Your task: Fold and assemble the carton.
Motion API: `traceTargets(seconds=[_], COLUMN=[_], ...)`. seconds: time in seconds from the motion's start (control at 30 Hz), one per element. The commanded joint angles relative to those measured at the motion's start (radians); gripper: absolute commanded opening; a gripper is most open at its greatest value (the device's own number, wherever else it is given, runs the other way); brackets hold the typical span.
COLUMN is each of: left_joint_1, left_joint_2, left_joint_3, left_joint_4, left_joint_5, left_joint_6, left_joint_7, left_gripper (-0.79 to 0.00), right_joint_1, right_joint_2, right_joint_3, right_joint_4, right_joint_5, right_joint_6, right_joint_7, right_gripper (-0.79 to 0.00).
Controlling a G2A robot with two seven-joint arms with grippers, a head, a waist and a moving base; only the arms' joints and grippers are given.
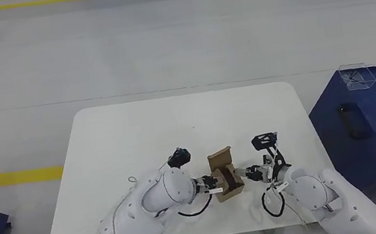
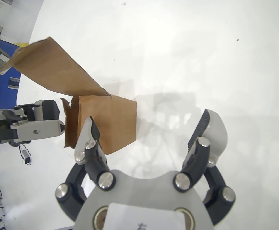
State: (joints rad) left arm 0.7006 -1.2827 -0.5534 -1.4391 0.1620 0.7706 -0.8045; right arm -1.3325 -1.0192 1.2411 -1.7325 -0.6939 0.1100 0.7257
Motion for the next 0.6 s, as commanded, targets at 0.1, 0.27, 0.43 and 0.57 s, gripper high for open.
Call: traceTargets(seconds=[0.1,0.27,0.43,0.57], left_joint_1=[-0.042,-0.067,-0.088,-0.095], left_joint_2=[-0.033,-0.060,-0.084,-0.098], left_joint_3=[0.031,0.053,0.067,0.071], left_joint_4=[0.080,0.147,0.210,0.232], left_joint_5=[-0.021,-0.038,-0.057,-0.065], left_joint_6=[-0.002,0.000,0.002,-0.003], left_joint_7=[-0.012,-0.024,-0.039,-0.035], left_gripper=[0.000,0.000,0.000,0.000], right_joint_1=[0.004,0.013,0.033,0.050], right_joint_2=[-0.004,-0.009,-0.015,-0.021], right_joint_3=[-0.014,-0.032,-0.057,-0.077], right_joint_4=[0.000,0.009,0.025,0.037], right_joint_5=[-0.008,-0.020,-0.044,-0.066], right_joint_6=[0.008,0.017,0.029,0.050], right_joint_7=[0.003,0.011,0.029,0.046], right_gripper=[0.000,0.000,0.000,0.000])
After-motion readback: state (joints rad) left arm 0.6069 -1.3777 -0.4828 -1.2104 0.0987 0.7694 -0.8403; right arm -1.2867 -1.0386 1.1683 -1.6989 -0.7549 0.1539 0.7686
